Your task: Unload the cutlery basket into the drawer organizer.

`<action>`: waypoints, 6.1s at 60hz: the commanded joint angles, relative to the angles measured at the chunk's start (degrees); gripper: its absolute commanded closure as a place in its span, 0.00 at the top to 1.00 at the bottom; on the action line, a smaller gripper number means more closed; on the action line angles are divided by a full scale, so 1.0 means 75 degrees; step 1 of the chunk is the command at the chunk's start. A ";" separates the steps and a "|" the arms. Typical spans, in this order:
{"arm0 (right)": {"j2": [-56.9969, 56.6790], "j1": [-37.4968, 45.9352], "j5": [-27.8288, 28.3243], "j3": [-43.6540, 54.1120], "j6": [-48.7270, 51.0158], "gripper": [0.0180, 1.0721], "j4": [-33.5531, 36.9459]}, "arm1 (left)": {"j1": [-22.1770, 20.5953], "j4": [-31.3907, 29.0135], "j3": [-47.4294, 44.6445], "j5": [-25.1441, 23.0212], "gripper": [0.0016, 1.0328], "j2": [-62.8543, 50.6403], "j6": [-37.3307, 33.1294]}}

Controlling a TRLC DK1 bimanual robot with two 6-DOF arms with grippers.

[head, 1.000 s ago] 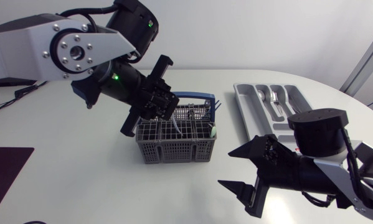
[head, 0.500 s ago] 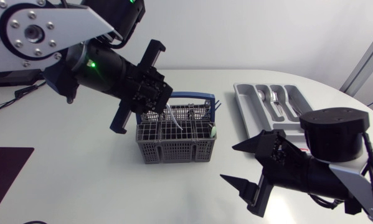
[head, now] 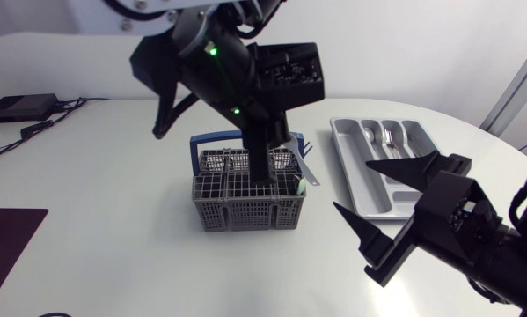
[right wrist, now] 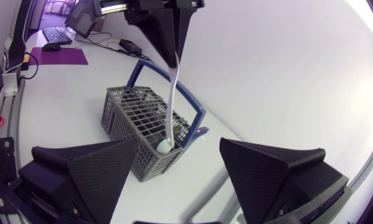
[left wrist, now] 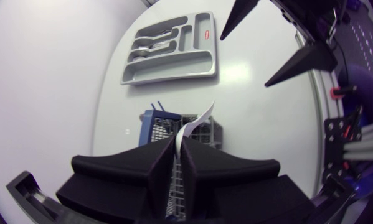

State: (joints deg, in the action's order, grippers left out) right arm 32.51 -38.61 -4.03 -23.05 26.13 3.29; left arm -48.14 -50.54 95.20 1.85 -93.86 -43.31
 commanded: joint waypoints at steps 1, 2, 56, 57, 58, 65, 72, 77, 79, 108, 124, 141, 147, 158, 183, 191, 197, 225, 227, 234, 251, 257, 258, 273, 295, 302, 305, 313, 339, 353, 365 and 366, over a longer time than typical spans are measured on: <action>-0.0022 -0.0301 -0.0470 0.0307 0.0043 0.89 -0.0380 | 0.0020 -0.0409 0.0819 -0.0387 0.16 -0.0668 0.1732; -0.0011 -0.0360 -0.0552 0.0331 0.0055 0.89 -0.0439 | 0.0044 -0.0468 0.0889 -0.0492 0.17 -0.0727 0.1919; 0.0235 0.0730 0.2448 0.0366 0.0969 0.86 0.1765 | -0.0050 -0.0843 -0.1478 -0.0856 0.67 0.0609 -0.0694; 0.0306 0.0742 0.2553 0.0331 0.1028 0.86 0.1847 | -0.0050 -0.0819 -0.1560 -0.0856 0.68 0.0632 -0.0741; 0.0435 0.0754 0.2682 0.0272 0.1133 0.86 0.1952 | -0.0038 -0.0796 -0.1689 -0.0856 0.69 0.0703 -0.0823; 0.1103 0.0754 0.3327 -0.0173 0.1649 0.86 0.2702 | 0.0044 -0.0421 -0.2287 -0.0856 0.70 0.0925 -0.0987; 0.1759 0.0589 0.3514 -0.0595 0.2141 0.86 0.3499 | 0.0126 -0.0280 -0.2674 -0.0856 0.72 0.1230 -0.1186; 0.2099 0.0320 0.3514 -0.0782 0.2411 0.86 0.3944 | 0.0184 -0.0245 -0.2896 -0.0856 0.73 0.1429 -0.1268; 0.2228 0.0203 0.3491 -0.0829 0.2434 0.86 0.4050 | 0.0219 -0.0233 -0.3002 -0.0867 0.76 0.1476 -0.1350; 0.3282 -0.0887 0.3092 -0.0700 0.2411 0.85 0.4272 | 0.0008 0.0212 -0.4162 -0.1055 0.86 0.1675 -0.1889; 0.4735 -0.1590 0.2811 -0.0653 0.2340 0.73 0.3511 | 0.0079 0.0212 -0.4607 -0.1055 0.86 0.1910 -0.1889; 0.5767 -0.1778 0.2284 -0.0642 0.2539 0.48 0.2936 | 0.0243 0.0247 -0.5017 -0.1055 0.86 0.2168 -0.1936; 0.5966 -0.1743 0.2190 -0.0583 0.2610 0.48 0.2772 | 0.0255 0.0294 -0.5146 -0.1067 0.86 0.2261 -0.1948; 0.6212 -0.1778 0.1991 -0.0548 0.2645 0.48 0.2561 | 0.0255 0.0353 -0.5369 -0.1090 0.86 0.2320 -0.1971; 0.4138 -0.1954 0.2003 -0.0302 0.2387 0.47 0.4097 | 0.0618 0.0599 -0.5826 -0.1500 0.86 0.2261 -0.2370; 0.4349 -0.2059 0.2272 -0.0009 0.2329 0.39 0.3968 | 0.0606 0.0704 -0.5873 -0.1570 0.86 0.2027 -0.2393; 0.4700 -0.2059 0.2331 0.0167 0.2329 0.33 0.3663 | 0.0606 0.0739 -0.5884 -0.1570 0.86 0.1968 -0.2405; 0.5966 -0.1110 0.2143 -0.0290 0.2985 0.32 0.3054 | 0.0676 0.0786 -0.5955 -0.1570 0.86 0.1933 -0.2499; 0.6153 -0.0993 0.2061 -0.0372 0.3079 0.32 0.2878 | 0.0688 0.0798 -0.5966 -0.1570 0.86 0.1922 -0.2499; 0.6938 -0.0418 0.1932 -0.0794 0.3418 0.32 0.2304 | 0.0688 0.0856 -0.6084 -0.1570 0.86 0.1816 -0.2499; 0.7606 0.0285 0.1967 -0.1556 0.3395 0.32 0.1659 | 0.0688 0.1009 -0.6259 -0.1805 0.86 0.1347 -0.2710; 0.7009 0.0296 0.2120 -0.1380 0.2938 0.42 0.1800 | 0.0700 0.0997 -0.6318 -0.2063 0.86 0.1101 -0.3014; 0.6892 0.0296 0.2131 -0.1333 0.2891 0.43 0.1823 | 0.0712 0.0997 -0.6330 -0.2145 0.86 0.1066 -0.3096; 0.4958 0.0179 0.2213 -0.0419 0.2340 0.47 0.2175 | 0.0548 0.0985 -0.6025 -0.2684 0.72 0.0140 -0.3706; 0.3880 -0.0407 0.2190 -0.0091 0.1707 0.47 0.2643 | -0.0191 0.1653 -0.5310 -0.2836 0.18 -0.1301 -0.4151; 0.3868 -0.0360 0.2190 0.0003 0.1719 0.47 0.2620 | -0.0296 0.1478 -0.4806 -0.3141 0.18 -0.1793 -0.4186; 0.3810 -0.0313 0.2190 0.0073 0.1731 0.47 0.2620 | -0.0343 0.1349 -0.4572 -0.3270 0.18 -0.2016 -0.4268; 0.3493 -0.0207 0.2178 0.0307 0.1778 0.47 0.2620 | -0.0402 0.0751 -0.3799 -0.3574 0.18 -0.2684 -0.4456; 0.2368 0.0144 0.2178 0.0823 0.1801 0.47 0.3042 | -0.0800 0.0388 -0.2416 -0.4910 0.18 -0.3551 -0.4175; 0.1993 0.0144 0.2155 0.0753 0.1297 0.47 0.3136 | -0.0566 0.1677 -0.3506 -0.4828 0.19 -0.2496 -0.3401; 0.3060 0.0625 0.2213 0.0014 0.1028 0.47 0.2995 | -0.0003 0.1478 -0.4478 -0.4629 0.19 -0.1336 -0.3788; 0.3118 0.0648 0.2225 -0.0044 0.1028 0.47 0.2960 | -0.0003 0.1466 -0.4549 -0.4594 0.19 -0.1313 -0.3835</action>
State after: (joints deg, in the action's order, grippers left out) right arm 52.80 -34.96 12.19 -20.23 35.68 26.72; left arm -48.99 -38.22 64.55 -32.95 -106.76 -70.39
